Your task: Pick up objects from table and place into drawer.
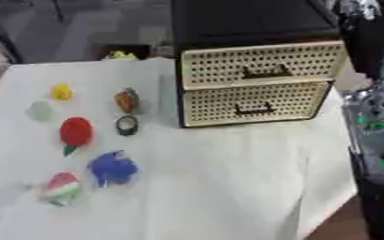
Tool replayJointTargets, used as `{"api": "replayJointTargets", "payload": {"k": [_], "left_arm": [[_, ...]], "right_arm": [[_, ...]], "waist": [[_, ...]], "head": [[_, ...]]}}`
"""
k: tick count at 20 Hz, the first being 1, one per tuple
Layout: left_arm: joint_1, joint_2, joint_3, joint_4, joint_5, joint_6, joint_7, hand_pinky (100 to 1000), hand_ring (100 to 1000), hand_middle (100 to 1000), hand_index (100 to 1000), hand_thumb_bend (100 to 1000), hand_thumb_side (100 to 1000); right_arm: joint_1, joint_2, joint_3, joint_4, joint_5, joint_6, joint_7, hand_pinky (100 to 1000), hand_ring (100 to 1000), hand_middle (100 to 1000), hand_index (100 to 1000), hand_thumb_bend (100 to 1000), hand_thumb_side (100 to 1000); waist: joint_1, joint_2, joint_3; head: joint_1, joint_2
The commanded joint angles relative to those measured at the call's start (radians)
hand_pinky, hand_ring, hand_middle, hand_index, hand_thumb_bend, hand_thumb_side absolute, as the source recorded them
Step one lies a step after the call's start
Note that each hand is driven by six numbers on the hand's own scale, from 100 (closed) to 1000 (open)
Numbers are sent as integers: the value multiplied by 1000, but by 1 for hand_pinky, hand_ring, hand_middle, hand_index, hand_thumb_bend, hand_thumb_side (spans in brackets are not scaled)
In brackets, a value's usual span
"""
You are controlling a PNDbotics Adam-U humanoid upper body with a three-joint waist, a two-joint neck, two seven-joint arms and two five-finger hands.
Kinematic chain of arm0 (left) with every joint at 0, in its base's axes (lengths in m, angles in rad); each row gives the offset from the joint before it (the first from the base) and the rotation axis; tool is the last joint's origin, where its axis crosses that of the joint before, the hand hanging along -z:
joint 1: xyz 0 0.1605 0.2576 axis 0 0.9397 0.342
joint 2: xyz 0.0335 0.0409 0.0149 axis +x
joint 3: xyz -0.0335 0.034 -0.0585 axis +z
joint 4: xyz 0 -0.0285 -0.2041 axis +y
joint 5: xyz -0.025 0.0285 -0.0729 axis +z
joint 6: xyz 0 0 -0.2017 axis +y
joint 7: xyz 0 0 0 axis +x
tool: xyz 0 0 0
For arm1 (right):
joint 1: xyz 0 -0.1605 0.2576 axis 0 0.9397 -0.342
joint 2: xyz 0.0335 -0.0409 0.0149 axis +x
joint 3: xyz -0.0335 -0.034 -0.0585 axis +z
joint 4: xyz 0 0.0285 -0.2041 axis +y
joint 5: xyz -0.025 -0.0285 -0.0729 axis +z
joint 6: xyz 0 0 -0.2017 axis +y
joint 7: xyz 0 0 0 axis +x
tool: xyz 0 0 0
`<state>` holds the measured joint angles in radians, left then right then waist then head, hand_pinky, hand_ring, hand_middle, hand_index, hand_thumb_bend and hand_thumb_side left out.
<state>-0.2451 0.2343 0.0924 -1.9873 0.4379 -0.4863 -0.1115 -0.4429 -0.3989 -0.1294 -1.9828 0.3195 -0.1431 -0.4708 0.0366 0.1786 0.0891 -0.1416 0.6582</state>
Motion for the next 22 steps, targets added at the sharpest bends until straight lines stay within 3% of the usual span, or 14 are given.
{"api": "replayJointTargets", "payload": {"k": [1, 9, 12, 16, 18, 19, 22], "left_arm": [[-4, 11, 8, -13, -4, -4, 1, 569, 651, 639, 764, 100, 844], [-4, 11, 8, -13, -5, -3, 3, 569, 651, 639, 764, 100, 844], [-3, 12, 7, -13, -5, -2, 2, 569, 651, 639, 764, 100, 846], [-2, 14, 6, -13, -4, -3, 2, 569, 651, 639, 764, 100, 843], [-2, 14, 6, -13, -5, -3, 1, 569, 651, 639, 764, 100, 843], [-1, 15, 5, -13, -4, -4, 1, 569, 650, 639, 764, 100, 842], [0, 17, 4, -13, -5, -4, 0, 569, 650, 639, 764, 100, 842]], "right_arm": [[-10, -27, -9, -17, -3, 0, -4, 296, 507, 616, 820, 194, 646], [-11, -45, -5, -17, 3, 0, -3, 292, 508, 617, 822, 226, 659], [-14, -77, 5, -17, 15, 4, 8, 275, 506, 616, 825, 297, 656], [-23, -142, 23, -17, 60, 39, 44, 233, 497, 613, 831, 443, 810], [-28, -167, 29, -17, 86, 64, 62, 233, 497, 613, 831, 443, 810], [-30, -190, 37, -15, 97, 81, 78, 190, 481, 583, 832, 427, 899], [-41, -262, 61, -1, 127, 140, 138, 150, 464, 563, 832, 415, 994]], "waist": [[-1, -16, -1], [-1, -17, -1], [-2, -19, -1], [-2, -20, -2], [-2, -21, -2], [-2, -21, -3], [-2, -23, -4]], "head": [[1, -8], [-7, -1], [-10, -1], [-14, 1], [-16, 2], [-17, 3], [-18, 5]]}}
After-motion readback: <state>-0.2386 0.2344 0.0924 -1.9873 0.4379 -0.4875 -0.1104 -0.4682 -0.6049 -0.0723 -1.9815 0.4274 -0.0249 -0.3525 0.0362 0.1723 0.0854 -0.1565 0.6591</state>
